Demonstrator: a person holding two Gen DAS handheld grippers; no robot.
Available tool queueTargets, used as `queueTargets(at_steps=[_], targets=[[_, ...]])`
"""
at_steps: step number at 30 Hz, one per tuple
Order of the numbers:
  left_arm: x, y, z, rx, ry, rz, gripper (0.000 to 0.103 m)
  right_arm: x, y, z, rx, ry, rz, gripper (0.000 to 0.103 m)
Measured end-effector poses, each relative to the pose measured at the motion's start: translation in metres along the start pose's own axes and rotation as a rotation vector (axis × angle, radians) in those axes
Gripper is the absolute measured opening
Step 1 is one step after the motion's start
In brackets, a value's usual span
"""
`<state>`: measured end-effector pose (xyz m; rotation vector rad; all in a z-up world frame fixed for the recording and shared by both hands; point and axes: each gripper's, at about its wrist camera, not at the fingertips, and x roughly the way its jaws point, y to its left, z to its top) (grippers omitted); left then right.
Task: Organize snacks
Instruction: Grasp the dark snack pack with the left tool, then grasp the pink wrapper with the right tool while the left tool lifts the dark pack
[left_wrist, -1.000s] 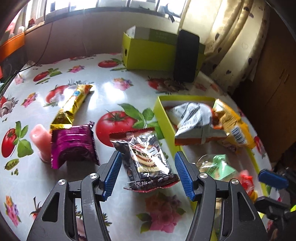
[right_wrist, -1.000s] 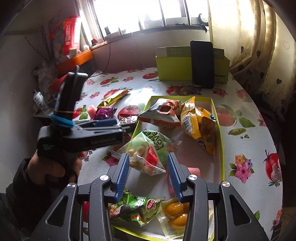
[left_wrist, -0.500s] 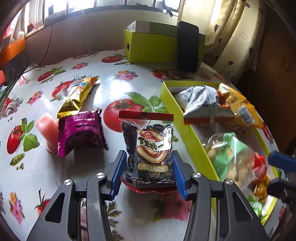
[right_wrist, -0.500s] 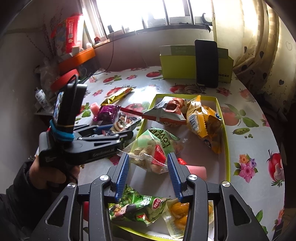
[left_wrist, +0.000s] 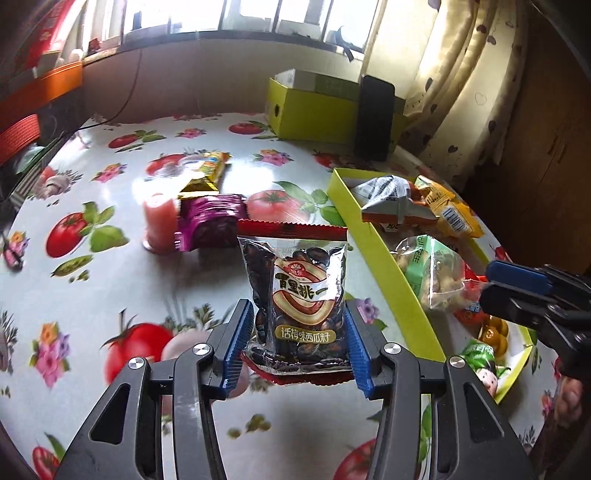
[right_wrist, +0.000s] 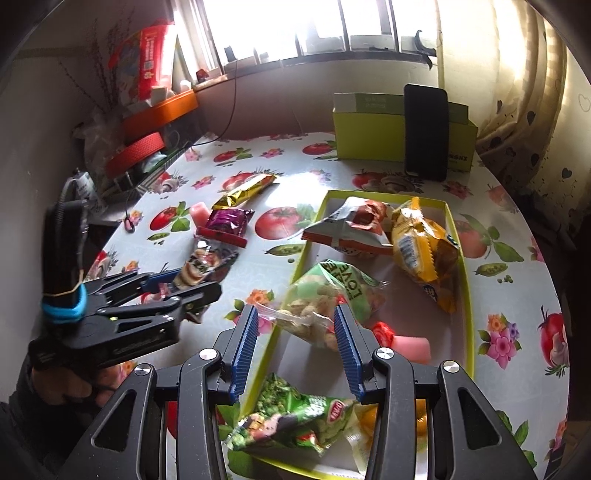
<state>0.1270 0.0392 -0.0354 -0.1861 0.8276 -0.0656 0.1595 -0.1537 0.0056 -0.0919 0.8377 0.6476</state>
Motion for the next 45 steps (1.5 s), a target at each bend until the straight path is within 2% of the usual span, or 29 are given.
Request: queueTargets(at_steps=[12, 20, 24, 32, 38, 41, 45], targets=[[-0.023, 0.048, -0.002, -0.095, -0.06, 0.055, 0.049, 0.032, 0.034, 0.034, -0.046, 0.021, 0.036, 0.042], [-0.026, 0.075, -0.004, -0.14, -0.074, 0.069, 0.049, 0.074, 0.07, 0.069, -0.231, 0.073, 0.062, 0.047], [-0.03, 0.087, -0.005, -0.162, -0.084, 0.073, 0.049, 0.104, 0.075, 0.089, -0.265, 0.105, 0.077, 0.047], [-0.029, 0.105, -0.007, -0.199, -0.09, 0.081, 0.049, 0.158, 0.073, 0.123, -0.267, 0.146, -0.021, 0.046], [-0.026, 0.109, -0.008, -0.207, -0.084, 0.074, 0.049, 0.186, 0.071, 0.128, -0.27, 0.216, -0.047, 0.046], [-0.028, 0.111, -0.008, -0.208, -0.089, 0.075, 0.049, 0.177, 0.078, 0.118, -0.314, 0.278, 0.006, 0.046], [-0.028, 0.112, -0.009, -0.215, -0.091, 0.072, 0.049, 0.162, 0.083, 0.102, -0.337, 0.31, 0.08, 0.047]])
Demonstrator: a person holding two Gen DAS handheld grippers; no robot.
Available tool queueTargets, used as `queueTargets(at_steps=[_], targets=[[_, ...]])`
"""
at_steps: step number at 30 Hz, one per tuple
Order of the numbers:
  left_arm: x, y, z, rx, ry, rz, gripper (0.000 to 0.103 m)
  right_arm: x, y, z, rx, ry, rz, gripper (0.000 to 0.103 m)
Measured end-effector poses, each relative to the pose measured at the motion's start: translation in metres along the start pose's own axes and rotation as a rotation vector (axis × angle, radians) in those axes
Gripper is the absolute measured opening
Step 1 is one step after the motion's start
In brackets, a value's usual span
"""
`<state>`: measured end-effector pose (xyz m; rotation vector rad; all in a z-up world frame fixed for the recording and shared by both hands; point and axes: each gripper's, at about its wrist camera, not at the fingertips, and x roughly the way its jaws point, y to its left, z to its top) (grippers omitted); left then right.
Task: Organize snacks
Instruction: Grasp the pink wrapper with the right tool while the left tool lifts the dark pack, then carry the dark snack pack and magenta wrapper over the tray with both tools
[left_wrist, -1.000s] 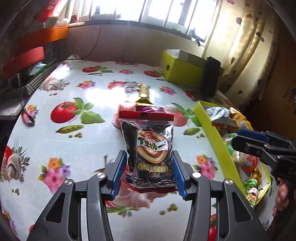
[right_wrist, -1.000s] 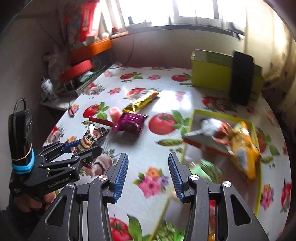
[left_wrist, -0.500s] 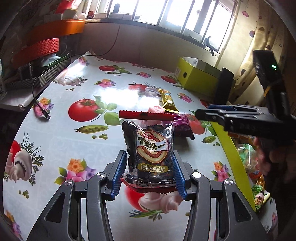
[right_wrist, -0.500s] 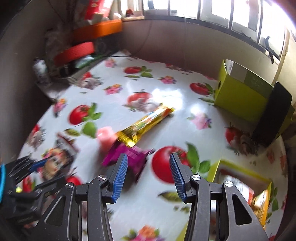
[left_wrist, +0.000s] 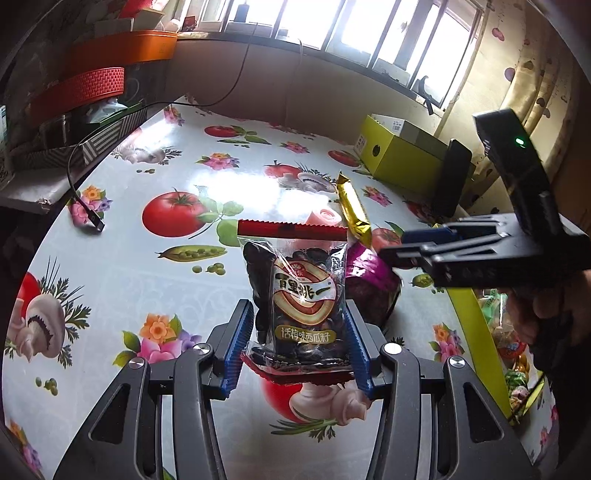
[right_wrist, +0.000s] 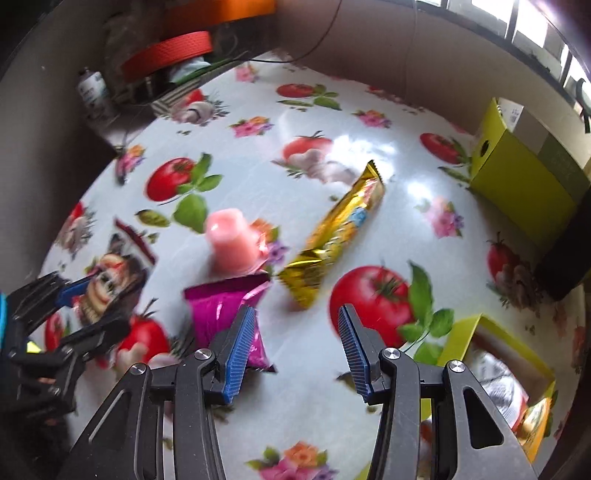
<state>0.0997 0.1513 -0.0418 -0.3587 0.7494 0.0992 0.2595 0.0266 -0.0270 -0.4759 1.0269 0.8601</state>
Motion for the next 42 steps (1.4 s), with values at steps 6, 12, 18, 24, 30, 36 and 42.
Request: queueTargets(at_steps=[6, 12, 18, 24, 30, 36, 42], targets=[[-0.007, 0.002, -0.001, -0.009, -0.013, 0.009, 0.049, -0.017, 0.013, -0.014, 0.034, -0.066, 0.06, 0.047], [-0.013, 0.005, -0.002, -0.016, -0.023, 0.023, 0.049, -0.003, 0.04, -0.015, -0.001, -0.059, 0.052, 0.047], [-0.014, 0.006, -0.002, -0.016, -0.019, 0.027, 0.049, 0.014, 0.044, -0.016, -0.004, -0.037, 0.015, 0.03], [-0.015, 0.003, -0.004, -0.013, -0.014, 0.026, 0.05, 0.001, 0.047, -0.023, -0.009, -0.083, -0.013, 0.028], [-0.026, -0.006, -0.003, -0.002, -0.027, 0.019, 0.049, -0.031, 0.045, -0.039, 0.034, -0.153, -0.001, 0.028], [-0.04, -0.024, -0.006, 0.021, -0.037, 0.005, 0.049, -0.064, 0.046, -0.068, 0.078, -0.221, 0.012, 0.028], [-0.056, -0.048, -0.013, 0.057, -0.042, -0.008, 0.049, -0.091, 0.047, -0.097, 0.119, -0.273, 0.013, 0.028]])
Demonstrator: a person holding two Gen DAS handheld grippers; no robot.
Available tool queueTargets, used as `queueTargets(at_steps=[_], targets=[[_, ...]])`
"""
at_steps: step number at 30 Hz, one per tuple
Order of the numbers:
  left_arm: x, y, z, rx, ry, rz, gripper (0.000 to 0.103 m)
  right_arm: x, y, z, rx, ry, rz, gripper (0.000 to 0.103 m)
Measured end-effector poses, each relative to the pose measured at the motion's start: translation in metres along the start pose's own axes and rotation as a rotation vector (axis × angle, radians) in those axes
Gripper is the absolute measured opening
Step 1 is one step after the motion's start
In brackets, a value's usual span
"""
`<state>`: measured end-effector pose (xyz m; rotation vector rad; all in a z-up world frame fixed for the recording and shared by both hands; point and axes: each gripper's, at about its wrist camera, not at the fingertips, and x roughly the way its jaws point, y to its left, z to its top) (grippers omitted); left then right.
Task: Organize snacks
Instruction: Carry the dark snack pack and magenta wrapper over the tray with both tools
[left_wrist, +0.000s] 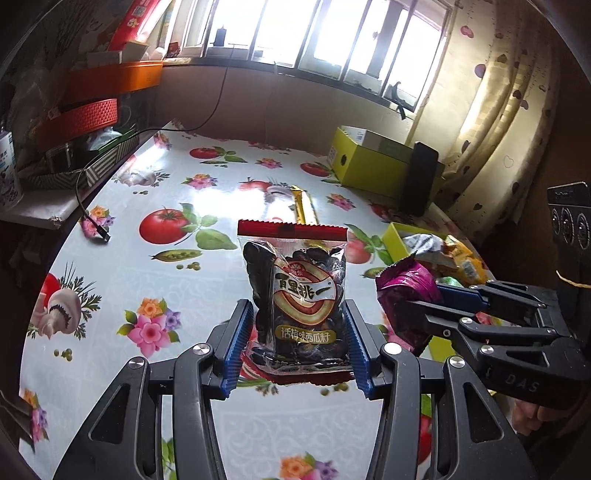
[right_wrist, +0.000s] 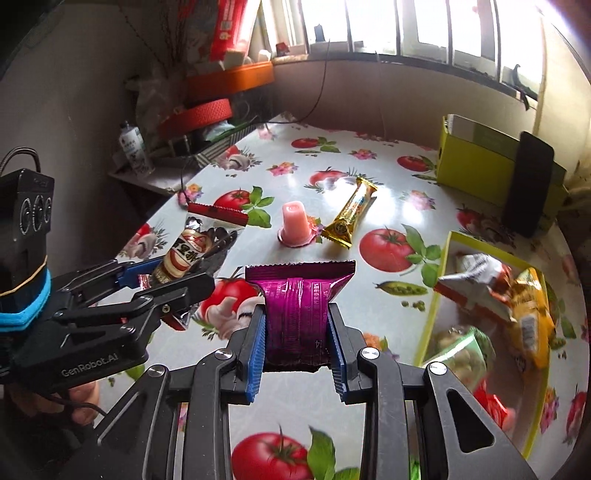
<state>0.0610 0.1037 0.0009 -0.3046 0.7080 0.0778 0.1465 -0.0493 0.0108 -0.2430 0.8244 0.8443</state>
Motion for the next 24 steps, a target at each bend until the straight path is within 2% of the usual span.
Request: queueTargets(at_steps=[14, 24], targets=[[-0.02, -0.044, -0.006, 0.07, -0.003, -0.037, 0.049, -0.06, -0.011, -0.03, 0.068, -0.085, -0.019, 0.028], [-0.024, -0.062, -0.008, 0.096, -0.002, -0.065, 0.049, -0.075, -0.021, -0.039, 0.088, -0.104, -0.028, 0.028]])
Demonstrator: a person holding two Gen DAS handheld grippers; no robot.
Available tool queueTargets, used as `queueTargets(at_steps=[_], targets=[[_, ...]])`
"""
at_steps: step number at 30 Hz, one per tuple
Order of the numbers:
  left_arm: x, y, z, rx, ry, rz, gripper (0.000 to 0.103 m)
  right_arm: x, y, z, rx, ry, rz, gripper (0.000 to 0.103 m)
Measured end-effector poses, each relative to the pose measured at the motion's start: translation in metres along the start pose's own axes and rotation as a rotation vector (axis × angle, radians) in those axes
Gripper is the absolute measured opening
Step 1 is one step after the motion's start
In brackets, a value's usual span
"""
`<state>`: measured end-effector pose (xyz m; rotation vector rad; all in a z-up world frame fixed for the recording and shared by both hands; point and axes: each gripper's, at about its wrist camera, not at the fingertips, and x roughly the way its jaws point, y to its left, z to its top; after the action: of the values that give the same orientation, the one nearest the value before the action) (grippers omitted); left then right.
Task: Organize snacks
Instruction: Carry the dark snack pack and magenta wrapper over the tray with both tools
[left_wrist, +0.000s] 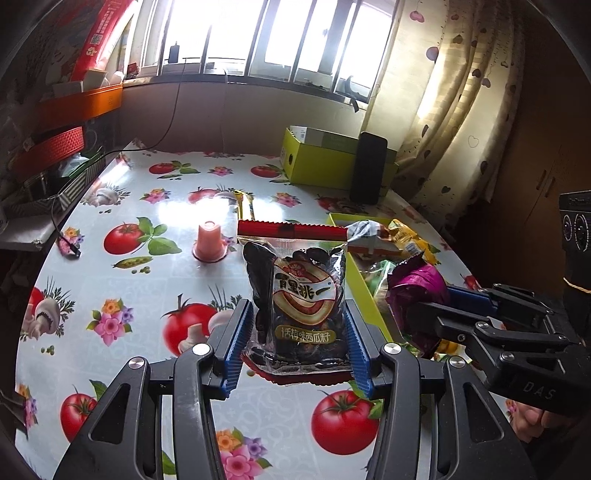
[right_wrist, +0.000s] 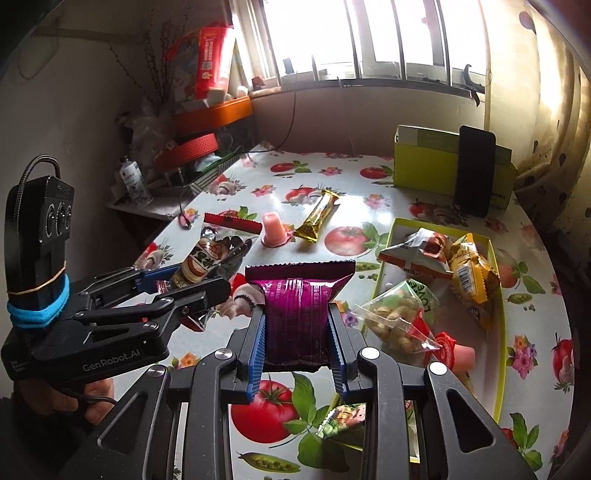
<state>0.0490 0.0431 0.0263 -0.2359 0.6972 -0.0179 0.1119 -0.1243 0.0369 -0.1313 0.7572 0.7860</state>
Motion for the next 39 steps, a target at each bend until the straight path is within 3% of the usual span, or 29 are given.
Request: queueTargets(at_steps=[39], targets=[[0.033, -0.064, 0.005, 0.106, 0.065, -0.099, 0.049, -0.026, -0.058, -0.014, 0.106, -0.031, -0.072, 0.028]])
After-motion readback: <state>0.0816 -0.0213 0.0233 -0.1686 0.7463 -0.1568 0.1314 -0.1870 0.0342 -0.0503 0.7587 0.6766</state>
